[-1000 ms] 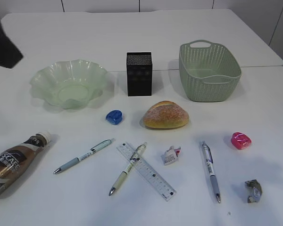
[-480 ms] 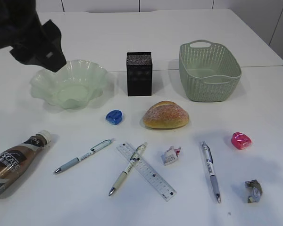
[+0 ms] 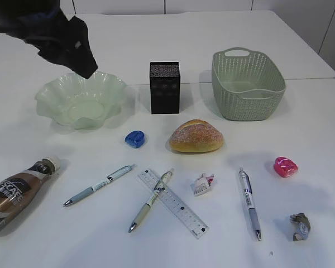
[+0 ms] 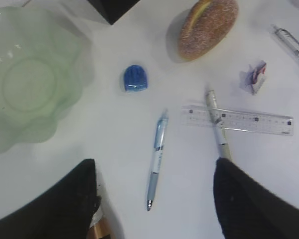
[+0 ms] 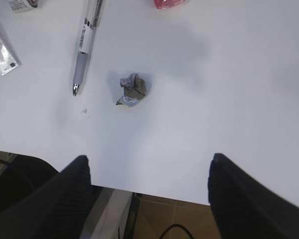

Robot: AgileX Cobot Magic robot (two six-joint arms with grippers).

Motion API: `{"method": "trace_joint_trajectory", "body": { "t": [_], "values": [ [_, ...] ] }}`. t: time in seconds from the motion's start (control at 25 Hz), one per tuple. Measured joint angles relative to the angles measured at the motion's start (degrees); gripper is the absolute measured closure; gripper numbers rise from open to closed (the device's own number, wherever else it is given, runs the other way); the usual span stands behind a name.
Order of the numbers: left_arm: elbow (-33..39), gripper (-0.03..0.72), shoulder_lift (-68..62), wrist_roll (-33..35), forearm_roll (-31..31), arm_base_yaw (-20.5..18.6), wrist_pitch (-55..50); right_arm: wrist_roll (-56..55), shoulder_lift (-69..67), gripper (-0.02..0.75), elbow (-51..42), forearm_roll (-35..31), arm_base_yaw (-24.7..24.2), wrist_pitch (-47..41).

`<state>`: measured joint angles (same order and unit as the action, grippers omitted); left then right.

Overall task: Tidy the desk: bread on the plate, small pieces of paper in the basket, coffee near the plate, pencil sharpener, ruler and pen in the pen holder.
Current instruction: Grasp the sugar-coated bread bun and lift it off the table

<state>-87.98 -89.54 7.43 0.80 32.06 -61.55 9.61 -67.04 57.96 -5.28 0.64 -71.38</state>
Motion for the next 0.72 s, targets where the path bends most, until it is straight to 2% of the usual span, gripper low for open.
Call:
{"method": "trace_joint_trajectory", "body": {
  "t": [0.2, 0.72],
  "values": [
    [-0.25, 0.170, -3.77, 8.44, -9.67, -2.67, 1.36, 0.00, 0.01, 0.172, 0.00, 0.00, 0.00, 0.00],
    [-10.96, 0.170, -20.99, 25.08, -23.33, -4.13, 1.50, 1.27, 0.01, 0.172, 0.00, 1.18, 0.00, 0.00]
  ]
}}
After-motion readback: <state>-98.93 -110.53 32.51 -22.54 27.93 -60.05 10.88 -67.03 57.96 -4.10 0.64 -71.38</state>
